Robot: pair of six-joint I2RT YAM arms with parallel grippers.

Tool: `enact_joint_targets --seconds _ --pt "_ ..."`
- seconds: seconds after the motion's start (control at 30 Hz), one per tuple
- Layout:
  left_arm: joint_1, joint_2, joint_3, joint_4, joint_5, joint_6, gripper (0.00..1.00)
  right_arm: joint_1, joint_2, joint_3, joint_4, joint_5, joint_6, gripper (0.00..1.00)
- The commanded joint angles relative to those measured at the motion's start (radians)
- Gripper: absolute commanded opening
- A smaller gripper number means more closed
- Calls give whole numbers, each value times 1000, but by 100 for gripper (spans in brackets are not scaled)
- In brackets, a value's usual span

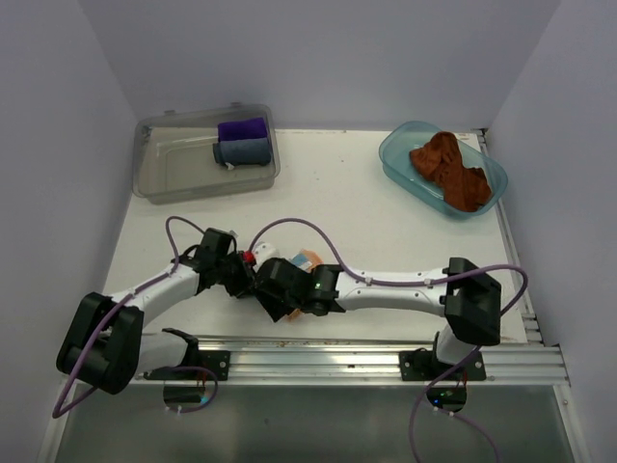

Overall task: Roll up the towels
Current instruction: Roll the towel

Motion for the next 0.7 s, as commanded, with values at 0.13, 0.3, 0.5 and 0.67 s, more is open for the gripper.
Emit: enact_joint_targets --seconds 0.13,0.3,0.5,0.67 --pt "0 19 43 -18 -12 14 27 175 156 151 -147 381 -190 56" --pt "0 18 46 -24 -12 14 27 187 211 155 -116 414 -222 56" --pt "0 18 47 -27 -10 16 27 187 268 163 -95 463 -247 57" --pt "0 15 46 -28 -9 11 30 187 306 154 -76 466 -234 52"
